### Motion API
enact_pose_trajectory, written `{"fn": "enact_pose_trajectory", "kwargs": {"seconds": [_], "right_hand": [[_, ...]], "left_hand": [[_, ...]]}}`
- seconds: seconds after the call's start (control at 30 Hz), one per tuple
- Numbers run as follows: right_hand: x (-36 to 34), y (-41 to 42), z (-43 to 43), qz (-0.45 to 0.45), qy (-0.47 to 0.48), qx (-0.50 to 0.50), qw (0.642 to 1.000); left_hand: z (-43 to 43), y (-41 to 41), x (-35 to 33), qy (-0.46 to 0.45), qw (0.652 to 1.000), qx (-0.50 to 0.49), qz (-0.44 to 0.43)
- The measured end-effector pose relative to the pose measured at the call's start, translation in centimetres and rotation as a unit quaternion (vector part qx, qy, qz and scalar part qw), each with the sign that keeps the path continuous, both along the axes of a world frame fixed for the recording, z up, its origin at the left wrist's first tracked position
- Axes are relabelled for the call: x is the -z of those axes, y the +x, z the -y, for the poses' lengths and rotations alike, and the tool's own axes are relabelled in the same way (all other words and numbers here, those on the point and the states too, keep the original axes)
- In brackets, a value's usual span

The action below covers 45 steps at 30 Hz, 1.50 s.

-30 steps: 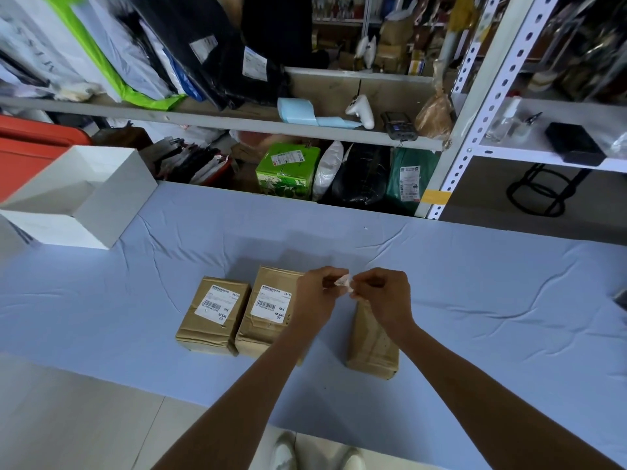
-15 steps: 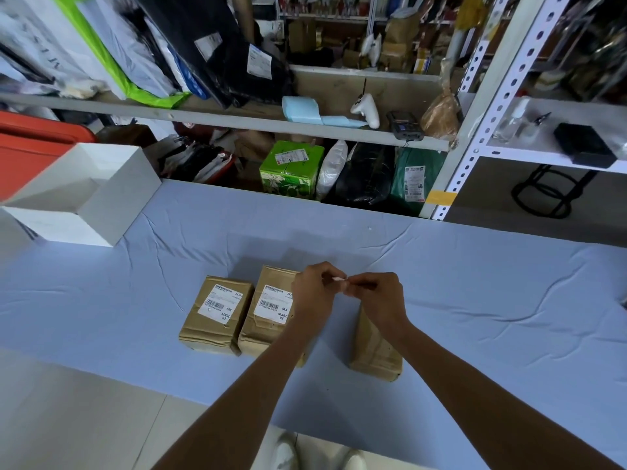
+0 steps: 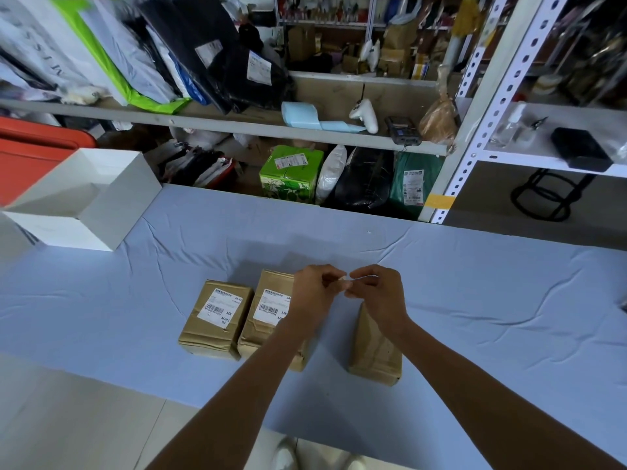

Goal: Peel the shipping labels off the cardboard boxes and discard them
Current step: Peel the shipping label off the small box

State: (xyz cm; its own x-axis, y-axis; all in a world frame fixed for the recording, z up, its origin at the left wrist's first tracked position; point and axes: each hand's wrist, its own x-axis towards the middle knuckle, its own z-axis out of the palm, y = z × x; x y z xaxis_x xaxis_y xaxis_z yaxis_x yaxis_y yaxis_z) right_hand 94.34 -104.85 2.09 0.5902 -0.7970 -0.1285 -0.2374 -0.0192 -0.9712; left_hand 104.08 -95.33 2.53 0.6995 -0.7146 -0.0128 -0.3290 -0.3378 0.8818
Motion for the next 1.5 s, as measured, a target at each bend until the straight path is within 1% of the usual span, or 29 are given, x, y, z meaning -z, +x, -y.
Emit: {"fn": "enact_pose_trajectory", "kwargs": {"seconds": [0.07, 0.13, 0.23, 0.33, 0.4, 0.47, 0.57, 0.6, 0.67, 0.7, 0.73, 0.8, 0.87, 1.0, 1.2, 1.3, 1.4, 1.5], "right_hand": [[0.0, -0.1, 0.2, 0.002, 0.001, 0.004, 1.000], [-0.3, -0.1, 0.2, 0.007, 0.009, -0.006, 1.000], [-1.0, -0.1, 0.1, 0.040, 0.037, -0.027, 0.998], [-1.7, 0.1, -0.5, 0.063, 0.072, -0.038, 0.995], [-1.8, 0.4, -0.8, 0.061, 0.065, -0.046, 0.995], [-1.7, 0.7, -0.9, 0.049, 0.029, -0.060, 0.997], [-1.5, 1.1, -1.0, 0.031, -0.055, -0.072, 0.995], [-1.4, 1.2, -1.0, 0.021, -0.090, -0.075, 0.993], [-1.4, 1.3, -0.9, -0.012, -0.160, -0.076, 0.984], [-1.4, 1.3, -0.8, -0.025, -0.185, -0.077, 0.979], [-1.6, 1.3, -0.7, -0.027, -0.195, -0.085, 0.977], [-1.8, 1.1, -0.5, -0.009, -0.190, -0.107, 0.976], [-1.9, 0.9, -0.5, -0.002, -0.187, -0.121, 0.975], [-1.9, 0.8, -0.9, 0.013, -0.161, -0.141, 0.977], [-1.5, 1.3, -2.1, 0.035, -0.182, -0.113, 0.976], [-1.6, 1.9, -2.8, 0.037, -0.165, -0.115, 0.979], [-2.0, 2.6, -3.9, 0.039, -0.121, -0.132, 0.983], [-2.1, 3.9, -5.5, 0.034, -0.115, -0.152, 0.981]], "left_hand": [[0.0, 0.0, -0.3, 0.004, 1.000, 0.016, -0.004], [-0.1, 0.1, -0.5, 0.009, 1.000, 0.027, 0.012], [-0.1, 0.4, -0.5, 0.027, 0.997, 0.031, 0.072], [-0.2, 0.6, -0.4, 0.028, 0.993, 0.004, 0.113], [-0.4, 0.6, -0.5, 0.036, 0.989, -0.010, 0.141], [-0.5, 0.7, -0.6, 0.048, 0.987, -0.019, 0.153], [-0.4, 1.0, -1.0, 0.060, 0.990, -0.038, 0.126], [-0.3, 1.1, -1.0, 0.046, 0.994, -0.050, 0.090], [-0.5, 1.0, -1.3, -0.010, 0.996, -0.081, -0.044], [-0.7, 1.0, -1.5, -0.032, 0.989, -0.099, -0.108], [-0.9, 0.9, -1.8, -0.049, 0.981, -0.112, -0.151], [-1.0, 0.8, -2.0, -0.076, 0.976, -0.109, -0.173], [-1.2, 0.7, -2.1, -0.093, 0.977, -0.102, -0.165], [-1.8, 0.2, -2.0, -0.094, 0.980, -0.110, -0.134], [-3.4, 0.1, -3.2, -0.058, 0.988, -0.098, -0.104], [-4.4, 0.5, -3.4, -0.036, 0.989, -0.116, -0.085], [-5.8, 0.9, -3.6, -0.041, 0.984, -0.143, -0.097], [-7.5, 1.2, -3.7, -0.039, 0.983, -0.163, -0.076]]}}
